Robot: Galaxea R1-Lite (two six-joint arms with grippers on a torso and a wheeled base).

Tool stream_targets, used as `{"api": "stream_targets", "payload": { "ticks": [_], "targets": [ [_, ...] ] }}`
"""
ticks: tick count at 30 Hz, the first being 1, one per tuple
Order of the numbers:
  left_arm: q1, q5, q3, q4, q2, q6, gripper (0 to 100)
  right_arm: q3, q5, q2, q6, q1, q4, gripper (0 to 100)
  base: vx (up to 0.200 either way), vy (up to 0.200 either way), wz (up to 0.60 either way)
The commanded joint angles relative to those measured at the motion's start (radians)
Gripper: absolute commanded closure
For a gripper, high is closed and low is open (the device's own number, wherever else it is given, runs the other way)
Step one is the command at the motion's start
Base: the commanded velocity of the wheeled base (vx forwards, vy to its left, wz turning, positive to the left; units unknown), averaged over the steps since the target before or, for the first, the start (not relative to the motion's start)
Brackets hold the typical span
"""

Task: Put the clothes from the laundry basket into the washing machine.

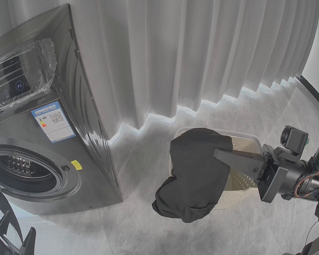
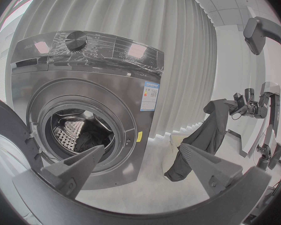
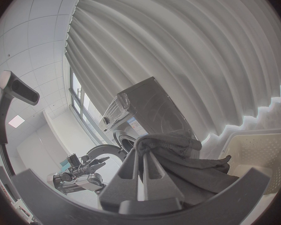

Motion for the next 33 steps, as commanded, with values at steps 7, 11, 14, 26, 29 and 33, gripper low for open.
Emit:
{"api": "stream_targets", "payload": {
  "ticks": [7, 11, 14, 26, 29, 33],
  "targets": [
    [0.0, 0.001, 0.018, 0.0, -0.016, -0.001, 0, 0.005, 0.076, -0.006, 0.008, -0.014, 0.001, 100, -0.2, 0.0, 0.0],
    [0.0, 0.001, 0.018, 0.0, -0.016, -0.001, 0, 0.016, 0.071, -0.006, 0.01, -0.003, -0.001, 100, -0.2, 0.0, 0.0],
    [0.0, 0.001, 0.018, 0.0, -0.016, -0.002, 0, 0.013, 0.076, -0.008, 0.01, -0.002, -0.001, 100, -0.2, 0.0, 0.0],
    [0.0, 0.001, 0.018, 0.0, -0.016, -0.002, 0, 0.008, 0.076, -0.008, 0.008, 0.015, -0.002, 100, -0.067, 0.0, 0.0],
    [0.0, 0.001, 0.018, 0.0, -0.016, -0.002, 0, 0.006, 0.074, -0.008, 0.007, 0.015, -0.008, 100, 0.0, 0.0, 0.0],
    [0.0, 0.001, 0.018, 0.0, -0.016, -0.001, 0, 0.014, 0.071, 0.001, 0.001, 0.014, -0.004, 100, 0.0, 0.0, 0.0]
  ]
}}
